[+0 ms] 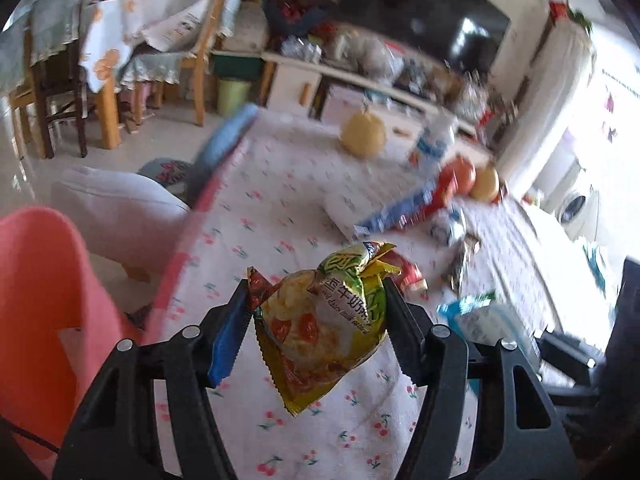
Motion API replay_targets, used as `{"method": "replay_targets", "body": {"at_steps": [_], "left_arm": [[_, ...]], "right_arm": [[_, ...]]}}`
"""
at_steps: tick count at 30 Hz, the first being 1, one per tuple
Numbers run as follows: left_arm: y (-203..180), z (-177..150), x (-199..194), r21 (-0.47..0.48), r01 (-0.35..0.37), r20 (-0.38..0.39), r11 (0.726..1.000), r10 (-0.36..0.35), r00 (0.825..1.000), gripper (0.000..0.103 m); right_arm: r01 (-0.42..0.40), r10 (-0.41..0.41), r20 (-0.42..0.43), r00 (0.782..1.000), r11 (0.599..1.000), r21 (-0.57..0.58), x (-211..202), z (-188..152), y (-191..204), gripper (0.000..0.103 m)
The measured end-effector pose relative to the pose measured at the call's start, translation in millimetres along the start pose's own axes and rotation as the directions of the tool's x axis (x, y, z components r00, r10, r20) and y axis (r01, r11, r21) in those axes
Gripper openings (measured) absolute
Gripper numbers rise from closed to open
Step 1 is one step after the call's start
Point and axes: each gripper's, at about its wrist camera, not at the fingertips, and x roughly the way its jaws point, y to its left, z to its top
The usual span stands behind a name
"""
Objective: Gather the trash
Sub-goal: 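Drop the yellow bag into the pink bucket with the left tool while the right tool drops the green-white bag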
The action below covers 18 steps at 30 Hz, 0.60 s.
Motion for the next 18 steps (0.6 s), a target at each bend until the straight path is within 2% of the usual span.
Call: {"method": "replay_targets", "body": {"at_steps": [4, 9, 12, 14, 18], "left_arm": [[28.0, 8.1, -32.5, -0.08, -0.025, 0.118, 0.996, 0.034, 0.992, 0.063], [73.7, 10.0, -68.1, -0.221, -0.098, 0.235, 0.97, 0.15, 0.96, 0.063], [109.2, 7.0, -87.2, -0.339, -0.154, 0.273, 0.928, 0.253, 0.928, 0.063], [129.8, 3.2, -94.7, -0.411, -0.169, 0.274, 0.896, 0.298, 0.914, 0.063], [166.3, -6.5, -99.6, -0.538, -0.172, 0.241, 0.825, 0.346, 0.907, 0.064]], "right_arm": [[-0.08, 0.08, 0.004, 0.997, 0.997, -0.014, 5.7, 15.0, 30.2, 0.039], [-0.174, 0.175, 0.006, 0.985, 0.983, -0.055, 19.2, 36.4, 80.2, 0.039], [-0.225, 0.226, 0.005, 0.974, 0.971, -0.085, 31.3, 49.9, 114.7, 0.039], [-0.259, 0.261, 0.005, 0.965, 0.96, -0.103, 42.0, 60.3, 139.5, 0.039], [-0.294, 0.297, 0.004, 0.955, 0.948, -0.124, 62.6, 74.9, 176.8, 0.039]]}}
